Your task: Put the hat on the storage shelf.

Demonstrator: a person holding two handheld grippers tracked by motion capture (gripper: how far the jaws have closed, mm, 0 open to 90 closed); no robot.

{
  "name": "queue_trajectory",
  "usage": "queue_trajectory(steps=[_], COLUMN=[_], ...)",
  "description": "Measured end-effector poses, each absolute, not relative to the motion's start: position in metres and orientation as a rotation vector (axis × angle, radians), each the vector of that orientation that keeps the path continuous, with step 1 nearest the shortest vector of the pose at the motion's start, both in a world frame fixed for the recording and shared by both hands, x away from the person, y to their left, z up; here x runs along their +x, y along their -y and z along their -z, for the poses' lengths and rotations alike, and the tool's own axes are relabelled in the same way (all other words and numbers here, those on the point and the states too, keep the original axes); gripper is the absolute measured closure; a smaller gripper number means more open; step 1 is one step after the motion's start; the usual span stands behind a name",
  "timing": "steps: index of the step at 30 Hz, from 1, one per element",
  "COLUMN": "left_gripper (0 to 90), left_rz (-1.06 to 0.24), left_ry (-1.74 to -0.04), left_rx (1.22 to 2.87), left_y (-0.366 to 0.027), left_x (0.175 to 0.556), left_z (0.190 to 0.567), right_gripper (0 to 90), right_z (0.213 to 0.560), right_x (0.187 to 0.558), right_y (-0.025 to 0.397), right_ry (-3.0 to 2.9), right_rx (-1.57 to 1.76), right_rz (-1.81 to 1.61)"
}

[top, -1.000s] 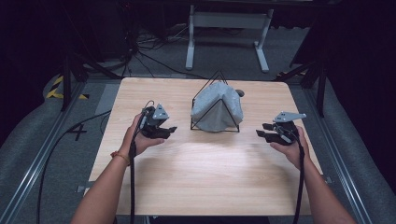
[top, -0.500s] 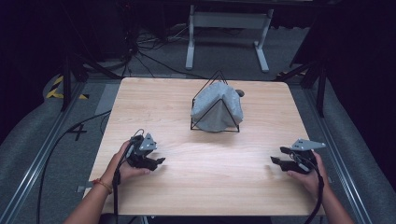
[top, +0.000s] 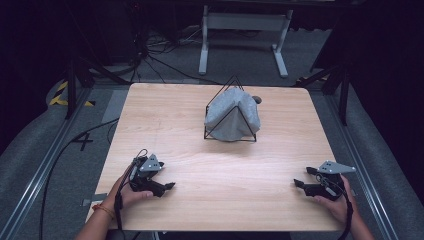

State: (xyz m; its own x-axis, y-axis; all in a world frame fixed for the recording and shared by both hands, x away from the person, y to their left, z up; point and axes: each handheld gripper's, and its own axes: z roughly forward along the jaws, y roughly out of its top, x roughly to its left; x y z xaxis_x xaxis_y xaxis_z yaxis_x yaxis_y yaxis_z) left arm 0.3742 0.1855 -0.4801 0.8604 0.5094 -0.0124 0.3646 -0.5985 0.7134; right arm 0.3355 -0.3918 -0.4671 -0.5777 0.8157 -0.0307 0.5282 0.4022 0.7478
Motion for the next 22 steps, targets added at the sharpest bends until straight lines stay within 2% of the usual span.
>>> queue_trajectory(steps=[22], left_gripper=[14.1], left_rz=[-0.249], left_ry=[-0.66], left_rx=[2.27], left_y=[-0.1842], left_x=[0.3764], left_z=[0.4799], right_gripper=[22.6], right_z=[0.467], right_x=[0.3369], right_y=[0.3922], right_ry=[-2.268], right_rx=[1.169], right_rz=[-0.988])
